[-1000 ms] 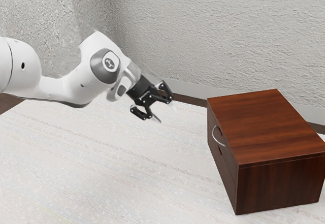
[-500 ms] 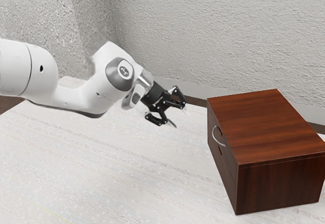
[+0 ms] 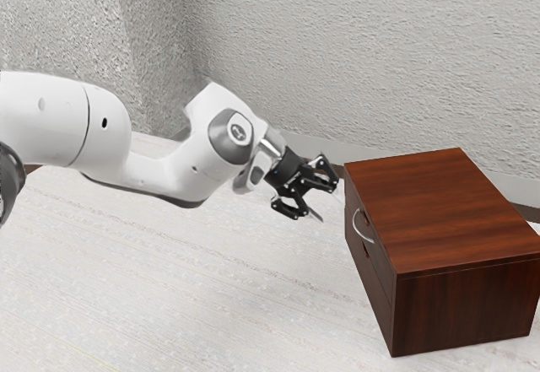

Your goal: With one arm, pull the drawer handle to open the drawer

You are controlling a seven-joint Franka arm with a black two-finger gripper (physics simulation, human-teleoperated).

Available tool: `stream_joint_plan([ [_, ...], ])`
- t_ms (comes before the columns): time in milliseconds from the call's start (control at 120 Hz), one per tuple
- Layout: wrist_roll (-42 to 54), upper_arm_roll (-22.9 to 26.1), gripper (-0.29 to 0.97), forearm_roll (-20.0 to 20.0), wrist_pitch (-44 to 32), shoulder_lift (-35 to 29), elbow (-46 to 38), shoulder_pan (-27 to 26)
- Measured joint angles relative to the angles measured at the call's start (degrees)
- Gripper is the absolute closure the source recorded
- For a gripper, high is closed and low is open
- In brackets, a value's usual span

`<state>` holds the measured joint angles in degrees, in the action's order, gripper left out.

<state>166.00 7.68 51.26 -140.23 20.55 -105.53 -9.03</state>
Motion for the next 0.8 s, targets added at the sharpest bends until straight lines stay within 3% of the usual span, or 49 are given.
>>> stream_joint_plan([
  [600,0.0,0.1,0.42,0.6,-1.7,5.7,4.0,-2.7],
  [800,0.0,0.2,0.57,1.4,-2.1,6.8,4.1,-2.7],
])
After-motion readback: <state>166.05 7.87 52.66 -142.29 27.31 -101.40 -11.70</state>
